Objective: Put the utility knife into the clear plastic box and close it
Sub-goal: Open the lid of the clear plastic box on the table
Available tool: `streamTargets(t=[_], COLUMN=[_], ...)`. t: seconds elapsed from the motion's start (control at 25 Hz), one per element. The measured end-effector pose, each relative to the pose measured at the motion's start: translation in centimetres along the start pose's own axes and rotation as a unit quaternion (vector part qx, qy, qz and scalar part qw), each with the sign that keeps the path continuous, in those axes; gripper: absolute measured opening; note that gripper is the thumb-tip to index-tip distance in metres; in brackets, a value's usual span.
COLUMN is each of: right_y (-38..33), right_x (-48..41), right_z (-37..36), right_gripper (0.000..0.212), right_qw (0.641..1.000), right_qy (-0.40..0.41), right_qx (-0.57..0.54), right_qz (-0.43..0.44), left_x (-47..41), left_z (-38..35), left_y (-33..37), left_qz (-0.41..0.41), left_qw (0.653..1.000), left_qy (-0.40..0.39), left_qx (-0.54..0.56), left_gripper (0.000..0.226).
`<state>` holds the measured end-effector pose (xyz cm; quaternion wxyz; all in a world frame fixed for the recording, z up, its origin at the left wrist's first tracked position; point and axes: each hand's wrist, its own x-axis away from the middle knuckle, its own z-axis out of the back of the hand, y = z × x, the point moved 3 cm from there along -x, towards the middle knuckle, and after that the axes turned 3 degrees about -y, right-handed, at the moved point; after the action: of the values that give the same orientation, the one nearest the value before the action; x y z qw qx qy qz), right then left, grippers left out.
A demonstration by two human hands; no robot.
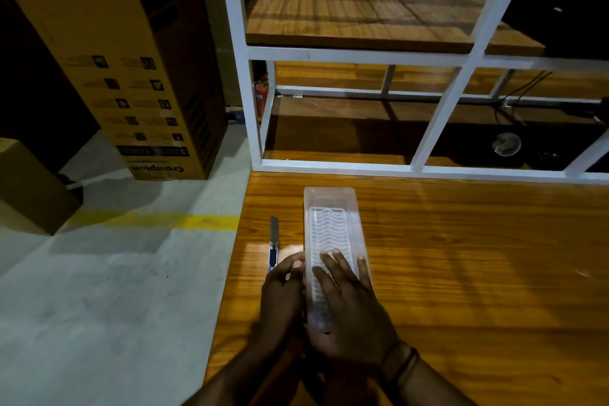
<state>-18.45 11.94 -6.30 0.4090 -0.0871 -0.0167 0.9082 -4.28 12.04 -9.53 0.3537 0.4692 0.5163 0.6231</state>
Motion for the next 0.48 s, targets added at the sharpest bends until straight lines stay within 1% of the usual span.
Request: streamTargets(t=[0.08,0.24,0.32,0.48], right_y=[0.4,0.8,0.9,0.3], right_x=[-0.6,-0.8,-0.7,-0.5], right_z=[-0.4,-0.4,0.4,2.3], right_gripper=[0.088,0.092,0.091,0.081], right_qw=[1.0,0.999,0.993,0.963], right_qy=[0.005,0.015,0.04,0.075], right_qx=[-0.009,-0.048,-0.108,-0.251], right_qz=[0.004,-0.003,-0.021,-0.066], left_x=[0.1,0.3,0.3,-0.2], left_z=[0.0,0.1,0.0,0.4], left_y=[1.0,1.6,1.5,0.8], left_qz=[-0.003,-0.003,-0.003,-0.005], left_qw=[1.0,1.0,1.0,0.999], left_qy=[0.0,-0.008,-0.009,-0.018], left_qx=[-0.015,0.012,0.01,-0.035], left_gripper=[0.026,0.025,0.025,0.021])
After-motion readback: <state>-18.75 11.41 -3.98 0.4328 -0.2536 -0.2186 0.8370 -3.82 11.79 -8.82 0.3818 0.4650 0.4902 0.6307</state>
